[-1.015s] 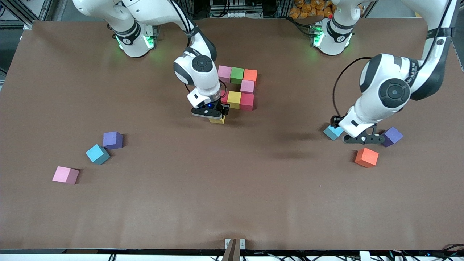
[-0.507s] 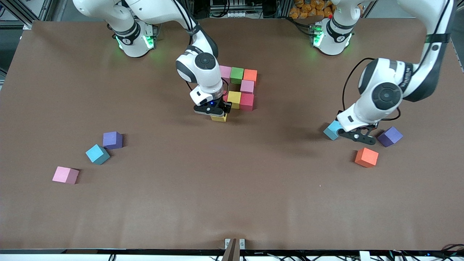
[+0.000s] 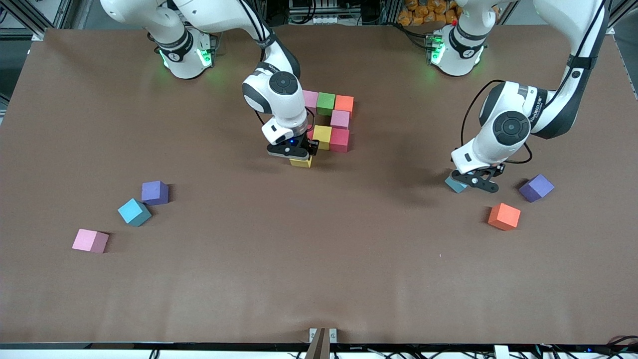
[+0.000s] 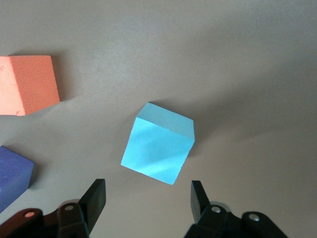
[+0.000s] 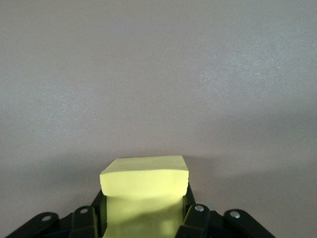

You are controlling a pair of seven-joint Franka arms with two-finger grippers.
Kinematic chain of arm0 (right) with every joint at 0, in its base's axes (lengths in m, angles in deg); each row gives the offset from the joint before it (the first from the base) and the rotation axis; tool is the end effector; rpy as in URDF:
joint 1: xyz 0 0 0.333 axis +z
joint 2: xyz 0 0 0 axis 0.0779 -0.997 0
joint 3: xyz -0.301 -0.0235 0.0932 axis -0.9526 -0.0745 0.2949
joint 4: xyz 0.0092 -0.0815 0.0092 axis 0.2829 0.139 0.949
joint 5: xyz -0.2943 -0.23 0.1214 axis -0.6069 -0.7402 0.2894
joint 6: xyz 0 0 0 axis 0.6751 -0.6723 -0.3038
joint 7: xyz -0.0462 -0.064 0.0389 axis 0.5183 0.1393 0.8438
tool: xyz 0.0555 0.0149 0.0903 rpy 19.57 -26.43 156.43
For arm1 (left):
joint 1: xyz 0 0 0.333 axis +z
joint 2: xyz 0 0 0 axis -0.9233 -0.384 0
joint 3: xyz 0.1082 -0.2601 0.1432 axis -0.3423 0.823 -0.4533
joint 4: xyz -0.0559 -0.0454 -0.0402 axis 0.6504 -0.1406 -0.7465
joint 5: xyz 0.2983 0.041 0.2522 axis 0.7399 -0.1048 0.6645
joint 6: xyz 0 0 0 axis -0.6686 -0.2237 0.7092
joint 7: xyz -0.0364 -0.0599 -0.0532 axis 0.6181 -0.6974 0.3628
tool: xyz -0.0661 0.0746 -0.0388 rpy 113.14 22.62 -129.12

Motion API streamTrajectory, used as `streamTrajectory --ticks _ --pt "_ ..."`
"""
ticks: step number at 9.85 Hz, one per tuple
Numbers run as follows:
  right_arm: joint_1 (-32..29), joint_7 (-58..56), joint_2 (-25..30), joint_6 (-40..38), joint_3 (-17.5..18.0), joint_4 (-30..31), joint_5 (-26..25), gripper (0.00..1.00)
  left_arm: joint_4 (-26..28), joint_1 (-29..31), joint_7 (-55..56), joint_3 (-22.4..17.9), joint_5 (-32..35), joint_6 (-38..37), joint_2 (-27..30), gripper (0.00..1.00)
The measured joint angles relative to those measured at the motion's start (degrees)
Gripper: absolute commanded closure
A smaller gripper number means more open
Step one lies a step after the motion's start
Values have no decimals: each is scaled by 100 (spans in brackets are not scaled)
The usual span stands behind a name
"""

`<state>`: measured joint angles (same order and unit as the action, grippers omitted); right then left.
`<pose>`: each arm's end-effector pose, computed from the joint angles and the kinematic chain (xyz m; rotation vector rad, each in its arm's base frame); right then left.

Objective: Form number 2 with 11 blocks
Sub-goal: 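Release the yellow cube with the right gripper while the left gripper grasps cyan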

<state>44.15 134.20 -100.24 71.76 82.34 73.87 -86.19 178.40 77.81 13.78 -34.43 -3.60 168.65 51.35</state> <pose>0.4044 0.4490 0.2102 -3.0657 0.3177 -0.1889 0.5135 -0.1020 0.2716 -2.8982 0.6836 0.2259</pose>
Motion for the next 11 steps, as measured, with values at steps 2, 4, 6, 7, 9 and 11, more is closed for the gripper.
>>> streamTrajectory --ticks 2,4,6,7,9,11 --pt "27 3 -1 -3 -21 1 -11 68 92 1 -557 1 5 206 0 23" --pt "60 7 -1 -12 -38 4 -42 69 161 1 -929 1 5 391 -18 23" --pt "77 34 -1 -22 -45 4 -66 69 197 1 -988 0 23 521 -90 23" --pt "86 47 -1 -30 -46 4 -70 69 199 1 -991 -1 51 547 -120 23" --pt "122 118 2 -60 -53 3 -76 69 200 4 -991 -12 115 691 -208 23" --pt "171 159 6 -88 -63 3 -77 69 200 10 -991 -64 330 816 -300 23"
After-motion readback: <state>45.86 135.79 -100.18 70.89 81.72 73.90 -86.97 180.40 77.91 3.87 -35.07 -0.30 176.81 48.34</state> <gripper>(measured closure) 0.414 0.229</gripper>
